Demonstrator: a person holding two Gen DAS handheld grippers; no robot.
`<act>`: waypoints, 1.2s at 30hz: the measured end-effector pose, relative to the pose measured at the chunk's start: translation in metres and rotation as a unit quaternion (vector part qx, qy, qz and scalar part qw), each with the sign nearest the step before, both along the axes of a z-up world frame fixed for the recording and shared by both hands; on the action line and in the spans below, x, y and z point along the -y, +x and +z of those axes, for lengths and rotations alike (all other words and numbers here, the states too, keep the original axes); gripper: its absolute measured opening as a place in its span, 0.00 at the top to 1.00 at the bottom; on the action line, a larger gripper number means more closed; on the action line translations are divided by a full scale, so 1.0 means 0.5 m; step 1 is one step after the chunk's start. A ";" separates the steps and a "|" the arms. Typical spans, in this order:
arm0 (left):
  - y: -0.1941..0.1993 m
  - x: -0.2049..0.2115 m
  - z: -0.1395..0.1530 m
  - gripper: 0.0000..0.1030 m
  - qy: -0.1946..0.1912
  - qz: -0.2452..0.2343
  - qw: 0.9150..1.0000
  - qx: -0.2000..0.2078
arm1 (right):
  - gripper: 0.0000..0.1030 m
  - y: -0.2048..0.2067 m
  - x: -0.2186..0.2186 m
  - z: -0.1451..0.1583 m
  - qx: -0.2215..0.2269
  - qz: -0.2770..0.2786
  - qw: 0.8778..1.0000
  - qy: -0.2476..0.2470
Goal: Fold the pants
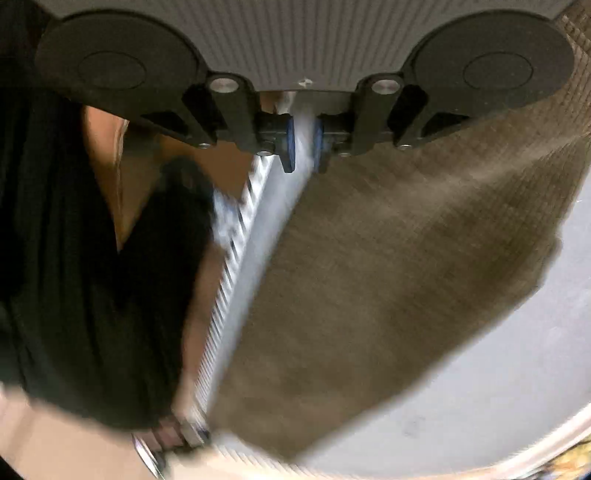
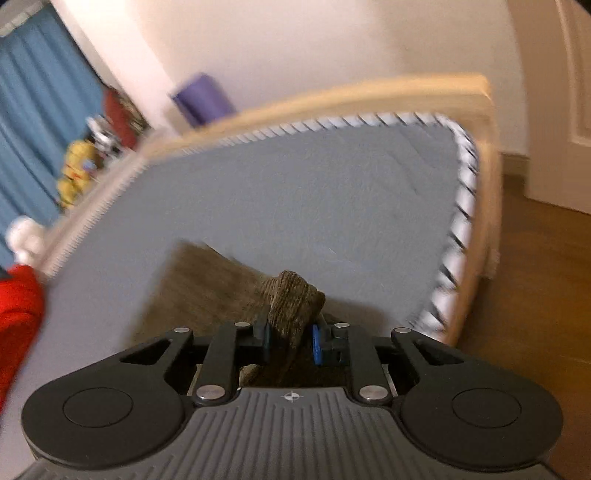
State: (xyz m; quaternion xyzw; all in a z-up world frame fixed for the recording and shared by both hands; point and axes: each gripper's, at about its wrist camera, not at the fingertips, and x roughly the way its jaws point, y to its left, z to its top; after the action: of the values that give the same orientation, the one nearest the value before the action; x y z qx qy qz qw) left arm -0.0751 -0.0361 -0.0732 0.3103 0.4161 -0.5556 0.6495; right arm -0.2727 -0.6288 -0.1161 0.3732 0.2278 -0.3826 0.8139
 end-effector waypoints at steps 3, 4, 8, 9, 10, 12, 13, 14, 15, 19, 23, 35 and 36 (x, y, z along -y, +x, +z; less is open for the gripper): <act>0.055 -0.068 0.053 0.83 -0.059 0.083 0.995 0.006 | 0.75 -0.008 -0.003 -0.027 0.007 0.005 1.000 -0.009; 0.084 -0.101 0.073 0.83 -0.085 0.129 0.988 0.000 | 0.73 -0.006 -0.010 -0.024 0.003 0.012 1.000 -0.020; 0.162 -0.236 0.092 0.83 -0.101 0.265 0.959 0.005 | 0.62 0.000 -0.025 -0.020 0.001 0.021 0.999 -0.040; 0.171 -0.262 0.078 0.83 -0.082 0.283 0.956 0.002 | 0.61 0.000 -0.026 -0.022 0.002 0.020 0.999 -0.042; 0.176 -0.279 0.055 0.83 -0.050 0.296 0.954 0.000 | 0.61 0.002 -0.025 -0.024 0.003 0.019 0.999 -0.044; 0.174 -0.297 -0.026 0.81 0.085 0.298 0.951 0.023 | 0.60 0.006 -0.032 -0.029 -0.001 0.018 0.998 -0.054; 0.161 -0.305 -0.048 0.81 0.111 0.279 0.953 0.033 | 0.59 0.014 -0.037 -0.030 -0.005 0.018 0.998 -0.062; 0.153 -0.311 -0.037 0.82 0.098 0.273 0.956 0.036 | 0.56 0.020 -0.041 -0.031 -0.008 0.018 0.997 -0.068; 0.158 -0.323 -0.028 0.82 0.101 0.287 0.952 0.017 | 0.53 0.024 -0.045 -0.032 -0.011 0.020 0.997 -0.074; 0.155 -0.359 -0.002 0.81 0.090 0.331 0.938 0.046 | 0.40 0.040 -0.050 -0.032 -0.020 0.030 0.995 -0.088; 0.206 -0.425 0.066 0.25 -0.028 0.465 0.882 0.077 | 0.32 0.054 -0.056 -0.030 -0.028 0.037 0.994 -0.094; 0.252 -0.442 0.003 0.65 0.077 0.539 0.838 0.038 | 0.31 0.064 -0.055 -0.027 -0.039 0.036 0.994 -0.095; 0.245 -0.442 -0.003 0.62 0.095 0.529 0.842 0.045 | 0.31 0.065 -0.055 -0.027 -0.039 0.036 0.994 -0.095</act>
State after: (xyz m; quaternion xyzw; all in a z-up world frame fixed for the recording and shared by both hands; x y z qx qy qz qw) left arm 0.0473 0.1847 -0.0750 0.1274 0.5382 -0.0713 0.8301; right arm -0.2402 -0.6013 -0.1295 0.2705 0.2357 -0.3869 0.8494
